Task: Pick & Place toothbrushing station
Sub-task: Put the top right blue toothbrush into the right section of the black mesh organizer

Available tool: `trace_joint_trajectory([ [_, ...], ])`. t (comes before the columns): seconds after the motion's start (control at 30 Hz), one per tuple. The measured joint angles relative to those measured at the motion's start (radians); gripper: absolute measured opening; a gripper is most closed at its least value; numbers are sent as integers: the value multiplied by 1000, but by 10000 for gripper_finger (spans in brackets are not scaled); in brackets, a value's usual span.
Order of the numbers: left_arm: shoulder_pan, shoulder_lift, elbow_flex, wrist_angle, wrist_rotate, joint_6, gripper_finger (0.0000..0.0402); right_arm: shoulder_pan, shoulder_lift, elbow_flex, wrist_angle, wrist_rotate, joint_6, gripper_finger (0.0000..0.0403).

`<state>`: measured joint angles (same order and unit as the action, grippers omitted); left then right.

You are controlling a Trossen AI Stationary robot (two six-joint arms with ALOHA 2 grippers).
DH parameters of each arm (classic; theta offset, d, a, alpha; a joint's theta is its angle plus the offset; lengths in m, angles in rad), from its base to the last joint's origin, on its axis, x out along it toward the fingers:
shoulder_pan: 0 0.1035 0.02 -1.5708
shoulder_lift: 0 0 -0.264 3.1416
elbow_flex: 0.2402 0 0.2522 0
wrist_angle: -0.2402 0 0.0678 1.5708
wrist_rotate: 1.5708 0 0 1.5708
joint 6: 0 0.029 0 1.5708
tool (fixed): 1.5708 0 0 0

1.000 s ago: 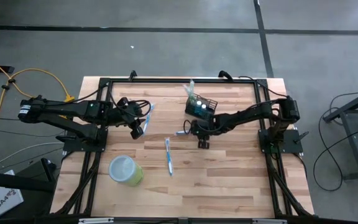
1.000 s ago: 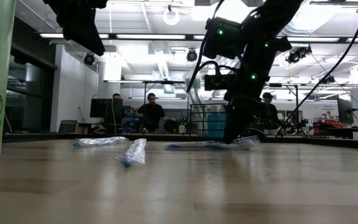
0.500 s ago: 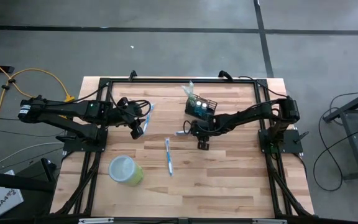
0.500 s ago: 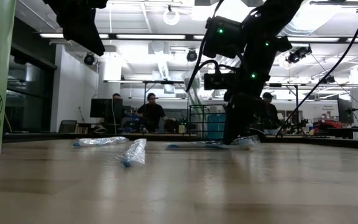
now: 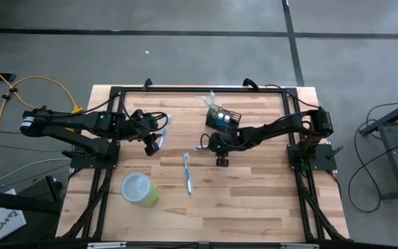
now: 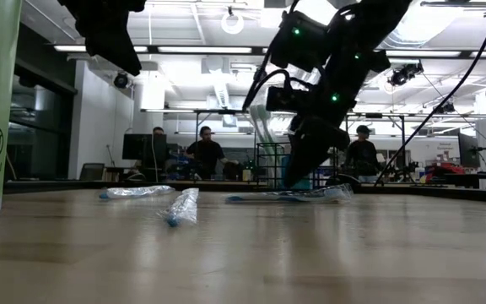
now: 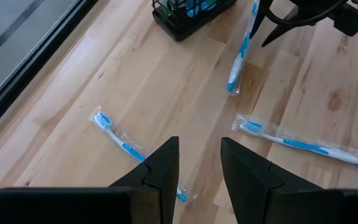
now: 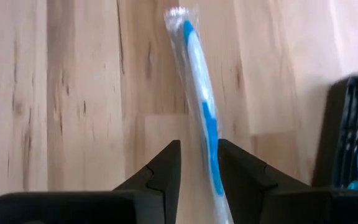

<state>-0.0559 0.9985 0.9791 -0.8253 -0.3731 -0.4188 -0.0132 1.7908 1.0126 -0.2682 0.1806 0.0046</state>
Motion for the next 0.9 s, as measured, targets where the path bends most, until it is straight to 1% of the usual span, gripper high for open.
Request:
trace_joint_trajectory([
  [0.1,0,0,0,0,1,0,113,0,0,0,43,-8,-48,97],
  [0.3,0,0,0,0,2,0,113,0,0,0,114,-81,-140,97],
  [0.47,0,0,0,0,3,0,113,0,6,0,154,-109,-187,97],
  [0.67,0,0,0,5,3,0,113,-11,61,15,213,-103,-219,97],
  [0.73,0,0,0,7,4,0,113,-21,83,20,193,-101,-221,97],
  [0.9,-1,0,-1,7,8,1,113,-49,129,32,214,-75,-218,97],
])
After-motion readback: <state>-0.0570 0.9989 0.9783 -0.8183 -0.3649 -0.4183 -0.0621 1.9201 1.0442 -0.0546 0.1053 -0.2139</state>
